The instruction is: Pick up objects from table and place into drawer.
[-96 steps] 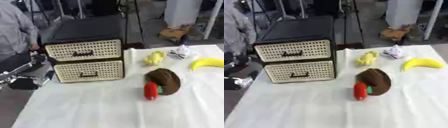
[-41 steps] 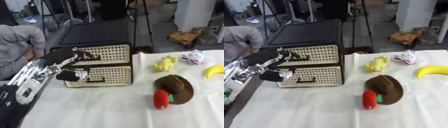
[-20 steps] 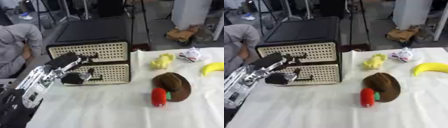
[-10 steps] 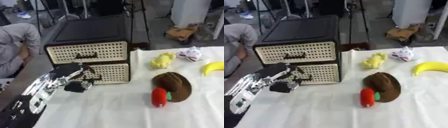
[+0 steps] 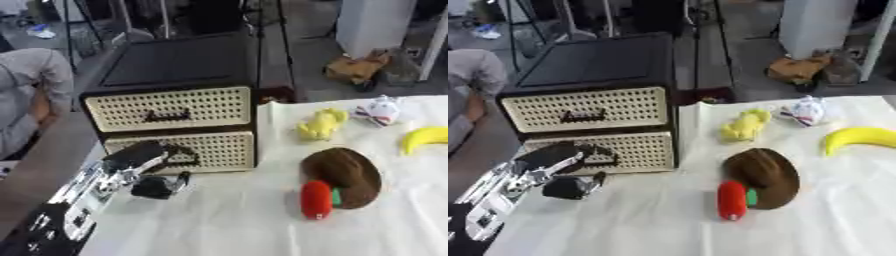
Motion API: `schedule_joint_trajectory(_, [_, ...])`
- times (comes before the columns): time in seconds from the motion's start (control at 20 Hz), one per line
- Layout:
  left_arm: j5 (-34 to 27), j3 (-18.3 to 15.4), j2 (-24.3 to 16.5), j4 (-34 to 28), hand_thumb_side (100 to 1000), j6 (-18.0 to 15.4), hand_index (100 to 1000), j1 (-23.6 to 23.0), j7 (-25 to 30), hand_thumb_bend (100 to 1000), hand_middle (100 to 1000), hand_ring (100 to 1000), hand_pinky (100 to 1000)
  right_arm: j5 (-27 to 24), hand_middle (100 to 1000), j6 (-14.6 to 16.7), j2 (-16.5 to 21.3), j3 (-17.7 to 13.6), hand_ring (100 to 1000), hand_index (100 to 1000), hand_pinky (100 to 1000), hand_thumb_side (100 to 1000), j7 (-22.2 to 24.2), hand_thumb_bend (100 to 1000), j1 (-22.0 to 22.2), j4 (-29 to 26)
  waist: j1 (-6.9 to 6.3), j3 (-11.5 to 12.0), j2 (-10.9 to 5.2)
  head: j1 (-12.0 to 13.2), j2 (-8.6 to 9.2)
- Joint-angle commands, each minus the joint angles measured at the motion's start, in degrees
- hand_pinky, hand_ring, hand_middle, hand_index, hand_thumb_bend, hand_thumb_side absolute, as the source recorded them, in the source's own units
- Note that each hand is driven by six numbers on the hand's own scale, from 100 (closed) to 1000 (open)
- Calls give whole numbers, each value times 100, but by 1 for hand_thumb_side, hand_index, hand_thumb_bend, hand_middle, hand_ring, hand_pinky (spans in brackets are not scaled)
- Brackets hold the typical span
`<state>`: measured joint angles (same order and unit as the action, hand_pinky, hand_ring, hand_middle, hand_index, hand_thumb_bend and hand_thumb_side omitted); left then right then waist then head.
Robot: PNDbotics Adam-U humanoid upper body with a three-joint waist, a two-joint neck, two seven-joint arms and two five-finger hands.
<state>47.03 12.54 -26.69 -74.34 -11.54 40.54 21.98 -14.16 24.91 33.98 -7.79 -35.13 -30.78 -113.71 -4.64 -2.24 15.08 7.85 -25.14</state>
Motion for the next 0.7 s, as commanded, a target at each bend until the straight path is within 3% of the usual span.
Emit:
schedule_joint_trajectory(0.05, [207, -58, -91, 21, 659, 21, 892, 134, -93, 100, 100, 100, 100, 20, 602, 16, 79, -61, 736, 737, 581, 848, 20, 100, -93, -88, 25, -11, -72, 27, 91])
schedule_joint_trajectory(0.25, [468, -69, -84, 103, 654, 31, 858, 144, -185, 100, 100, 100, 100, 21, 602, 12, 75, -63, 736, 737, 581, 847, 38, 100, -87, -88, 22, -10, -52, 30, 101])
schedule_joint_trajectory(0.7, [781, -102, -90, 253, 642, 87, 888, 144, -366, 100, 100, 100, 100, 14, 601, 3, 65, -67, 737, 737, 582, 846, 64, 100, -60, -88, 29, 7, -52, 72, 110])
